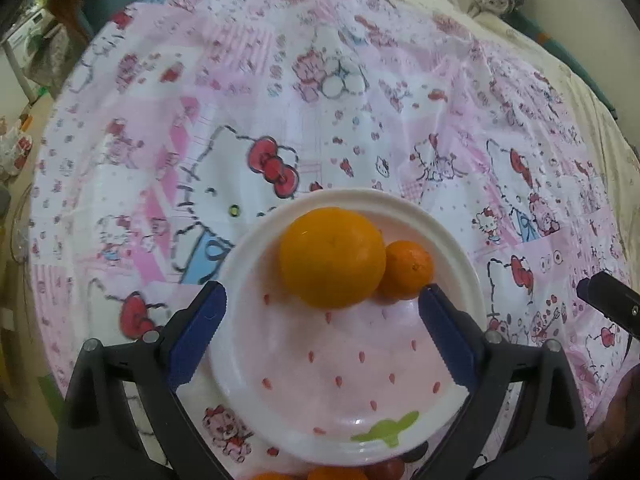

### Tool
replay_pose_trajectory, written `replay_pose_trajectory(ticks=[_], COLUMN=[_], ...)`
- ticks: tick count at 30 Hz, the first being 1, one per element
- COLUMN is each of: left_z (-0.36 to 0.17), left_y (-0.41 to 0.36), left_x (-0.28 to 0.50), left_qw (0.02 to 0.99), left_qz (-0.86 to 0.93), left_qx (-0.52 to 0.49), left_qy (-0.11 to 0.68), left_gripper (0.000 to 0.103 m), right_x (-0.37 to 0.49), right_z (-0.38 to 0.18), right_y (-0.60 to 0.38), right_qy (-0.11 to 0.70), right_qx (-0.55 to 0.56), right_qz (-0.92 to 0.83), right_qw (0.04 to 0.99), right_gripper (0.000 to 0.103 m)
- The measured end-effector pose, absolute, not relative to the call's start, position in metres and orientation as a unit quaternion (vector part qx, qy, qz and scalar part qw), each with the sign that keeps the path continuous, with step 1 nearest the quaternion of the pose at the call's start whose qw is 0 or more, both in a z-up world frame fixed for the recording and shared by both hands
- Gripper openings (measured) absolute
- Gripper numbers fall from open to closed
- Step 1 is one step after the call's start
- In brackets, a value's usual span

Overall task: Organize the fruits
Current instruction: 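Set the large orange beside the small one and open the left tool, then withdraw both tools from the plate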

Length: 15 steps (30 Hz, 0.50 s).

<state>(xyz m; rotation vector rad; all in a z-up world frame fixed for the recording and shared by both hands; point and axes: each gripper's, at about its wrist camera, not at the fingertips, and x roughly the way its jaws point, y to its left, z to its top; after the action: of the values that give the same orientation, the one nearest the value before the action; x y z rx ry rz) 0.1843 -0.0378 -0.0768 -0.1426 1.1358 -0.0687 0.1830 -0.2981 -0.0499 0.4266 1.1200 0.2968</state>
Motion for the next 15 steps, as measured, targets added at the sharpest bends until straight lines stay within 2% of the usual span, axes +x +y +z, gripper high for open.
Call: replay_pose_trajectory(ticks=[12,15], left_z=[-0.030,-0.021], left_y=[-0.029,-0.022], left_x=[0.128,0.111], left_qw=[0.864,0.864], left_qz=[-0.031,-0.037], left_qx=[-0.030,-0.050], left_qy=[0.502,0.500], left_gripper=[0.095,0.095], right_x=[0.151,0.139], right_z=[-0.021,-0.014], right_y=[-0.292,-0.287], right_qy=[0.507,0.502], right_qx=[0.192,0.184], right_qz=[0.162,0.174], right_qw=[0.824,0.827], right_gripper=[0.084,0.084])
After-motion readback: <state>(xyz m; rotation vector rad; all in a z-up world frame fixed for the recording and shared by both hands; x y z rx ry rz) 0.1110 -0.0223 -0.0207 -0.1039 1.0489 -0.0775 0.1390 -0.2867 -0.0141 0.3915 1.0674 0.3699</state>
